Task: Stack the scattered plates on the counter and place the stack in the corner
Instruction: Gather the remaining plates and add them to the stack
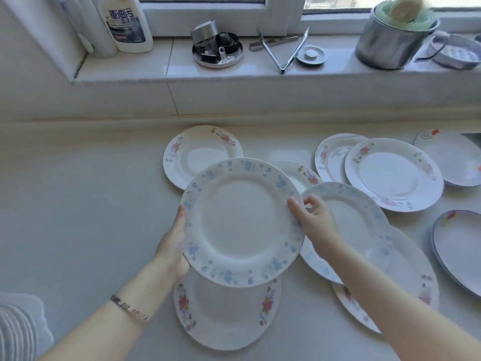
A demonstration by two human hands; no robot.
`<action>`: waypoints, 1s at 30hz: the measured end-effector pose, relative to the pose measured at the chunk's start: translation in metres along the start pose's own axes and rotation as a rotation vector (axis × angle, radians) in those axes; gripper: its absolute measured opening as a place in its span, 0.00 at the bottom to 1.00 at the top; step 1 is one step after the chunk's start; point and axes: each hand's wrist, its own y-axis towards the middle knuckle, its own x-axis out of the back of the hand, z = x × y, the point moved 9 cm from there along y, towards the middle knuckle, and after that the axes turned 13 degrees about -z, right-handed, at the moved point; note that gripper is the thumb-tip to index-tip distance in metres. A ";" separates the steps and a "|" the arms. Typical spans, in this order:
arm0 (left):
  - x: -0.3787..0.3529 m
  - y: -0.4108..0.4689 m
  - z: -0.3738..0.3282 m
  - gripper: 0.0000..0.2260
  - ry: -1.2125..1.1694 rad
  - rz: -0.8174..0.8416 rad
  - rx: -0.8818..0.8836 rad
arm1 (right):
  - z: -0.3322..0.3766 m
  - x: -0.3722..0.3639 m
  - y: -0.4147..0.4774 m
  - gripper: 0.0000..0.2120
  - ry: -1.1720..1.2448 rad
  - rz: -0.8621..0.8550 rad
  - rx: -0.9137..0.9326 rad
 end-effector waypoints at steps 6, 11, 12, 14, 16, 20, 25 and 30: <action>0.000 -0.018 0.005 0.21 0.092 -0.143 -0.110 | -0.107 0.019 -0.064 0.23 0.368 0.029 -0.745; 0.012 -0.024 -0.003 0.19 0.078 -0.237 -0.161 | -0.152 0.022 -0.086 0.27 0.865 -0.233 -1.128; 0.015 -0.027 -0.005 0.19 0.061 -0.249 -0.159 | -0.155 0.025 -0.079 0.22 0.924 -0.303 -1.085; 0.025 -0.030 -0.007 0.18 0.018 -0.277 -0.154 | -0.155 0.026 -0.070 0.10 1.038 -0.402 -0.993; 0.037 -0.031 -0.007 0.18 -0.016 -0.309 -0.135 | -0.153 0.022 -0.066 0.09 1.120 -0.436 -0.938; 0.060 -0.028 -0.008 0.20 -0.095 -0.338 -0.099 | -0.144 0.015 -0.064 0.06 1.110 -0.386 -0.871; 0.092 -0.029 -0.013 0.22 -0.137 -0.408 -0.096 | -0.130 0.028 -0.067 0.08 0.926 -0.341 -0.805; 0.144 -0.033 -0.023 0.23 -0.139 -0.443 -0.083 | -0.100 0.020 -0.082 0.10 0.718 -0.220 -0.667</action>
